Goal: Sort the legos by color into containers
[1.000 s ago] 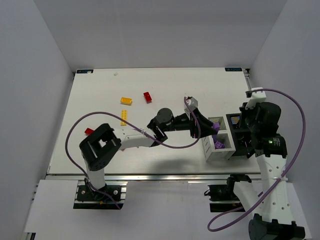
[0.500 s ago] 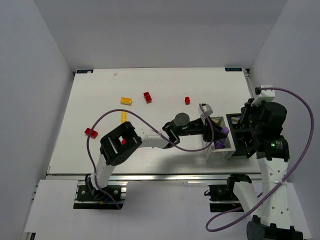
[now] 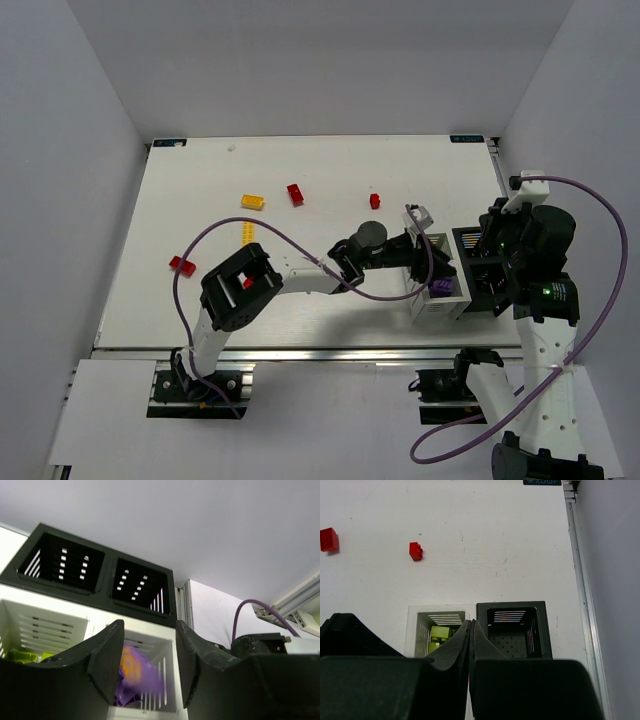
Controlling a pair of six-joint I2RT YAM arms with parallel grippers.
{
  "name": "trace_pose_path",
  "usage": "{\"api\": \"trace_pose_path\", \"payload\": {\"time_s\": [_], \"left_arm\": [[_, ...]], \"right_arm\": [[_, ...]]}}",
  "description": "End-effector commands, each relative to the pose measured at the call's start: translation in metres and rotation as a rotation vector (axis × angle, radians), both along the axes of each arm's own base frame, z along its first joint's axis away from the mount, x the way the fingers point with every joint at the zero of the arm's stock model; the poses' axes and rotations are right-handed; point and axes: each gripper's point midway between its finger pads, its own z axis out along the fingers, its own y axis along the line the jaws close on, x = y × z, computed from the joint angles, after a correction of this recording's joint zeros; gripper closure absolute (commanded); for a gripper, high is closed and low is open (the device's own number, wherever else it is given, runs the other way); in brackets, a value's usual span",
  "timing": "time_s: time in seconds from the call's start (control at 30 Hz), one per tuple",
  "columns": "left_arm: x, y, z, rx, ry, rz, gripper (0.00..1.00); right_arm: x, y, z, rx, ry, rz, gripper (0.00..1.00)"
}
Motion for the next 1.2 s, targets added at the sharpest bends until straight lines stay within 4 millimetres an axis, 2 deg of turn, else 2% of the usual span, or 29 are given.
{"api": "trace_pose_path", "payload": {"time_s": [0.0,0.1,0.17,0.2,0.23,0.27,0.3,0.33,0.37,0.4,0.43,0.47,0.5,0.53,0.57,0.6,0.63,0.67,0.7,0.77,0.87,0.93,1.03,1.17], "left_arm": [[-0.002,-0.003,0.039,-0.049,-0.043,-0.005,0.43],[-0.003,-0.002,0.044,-0.051,-0.046,-0.009,0.45],[-0.001,0.007,0.055,-0.067,-0.049,0.002,0.67],[0.007,0.014,0.060,-0.073,-0.045,0.023,0.80],[0.010,0.029,0.069,-0.078,-0.037,0.051,1.00],[0.010,0.038,0.075,-0.079,-0.045,0.079,1.00],[0.026,0.053,0.079,-0.078,-0.047,0.172,1.00],[0.026,0.069,0.060,-0.027,-0.050,0.222,1.00],[0.035,0.097,0.086,-0.041,-0.060,0.296,1.00],[0.041,0.113,0.087,-0.024,-0.052,0.350,1.00],[0.055,0.134,0.087,0.001,-0.033,0.459,1.00],[0.059,0.157,0.060,0.127,0.032,0.533,1.00],[0.069,0.189,0.079,0.128,0.065,0.651,1.00],[0.082,0.216,0.072,0.183,0.127,0.792,1.00],[0.079,0.245,0.040,0.357,0.181,0.860,1.00],[0.082,0.273,0.052,0.361,0.191,0.940,0.88],[0.079,0.293,0.045,0.402,0.226,0.999,0.69],[0.075,0.324,0.025,0.508,0.250,1.083,0.48],[0.070,0.346,0.023,0.525,0.264,1.127,0.22],[0.056,0.379,0.001,0.646,0.291,1.189,0.05],[0.042,0.419,-0.024,0.793,0.309,1.243,0.02],[0.037,0.438,-0.042,0.885,0.324,1.252,0.02],[0.032,0.451,-0.068,0.981,0.378,1.251,0.02],[0.039,0.463,-0.101,1.048,0.480,1.260,0.02]], "right_arm": [[0.001,0.004,0.013,0.003,-0.045,0.030,1.00],[0.000,0.006,0.015,0.002,-0.049,0.045,1.00],[-0.001,0.011,0.017,0.001,-0.055,0.070,1.00],[-0.003,0.012,0.019,-0.019,-0.068,0.092,1.00],[-0.004,0.017,0.020,-0.031,-0.075,0.125,1.00],[-0.008,0.025,0.021,-0.038,-0.088,0.184,1.00],[-0.009,0.028,0.023,-0.065,-0.105,0.216,1.00],[-0.009,0.031,0.027,-0.075,-0.123,0.240,1.00],[-0.010,0.039,0.028,-0.078,-0.136,0.290,0.95],[-0.010,0.042,0.029,-0.085,-0.146,0.316,0.90],[-0.010,0.046,0.030,-0.108,-0.157,0.356,0.86],[-0.015,0.062,0.029,-0.100,-0.162,0.464,0.75],[-0.015,0.071,0.021,-0.098,-0.141,0.535,0.65],[-0.019,0.080,0.016,-0.127,-0.143,0.628,0.55],[-0.031,0.103,0.000,-0.042,-0.076,0.799,0.39],[-0.037,0.112,-0.001,-0.017,-0.060,0.876,0.35],[-0.039,0.117,-0.007,0.015,-0.032,0.920,0.32],[-0.041,0.123,-0.010,0.054,-0.013,0.966,0.27],[-0.038,0.127,-0.020,0.086,0.044,0.983,0.25],[-0.032,0.129,-0.026,0.093,0.061,0.976,0.21],[-0.026,0.133,-0.029,0.069,0.041,0.982,0.18],[-0.029,0.143,-0.029,0.064,0.039,1.024,0.15],[-0.026,0.144,-0.031,0.060,0.031,1.039,0.14],[-0.024,0.144,-0.029,0.054,-0.008,1.052,0.12]]}}
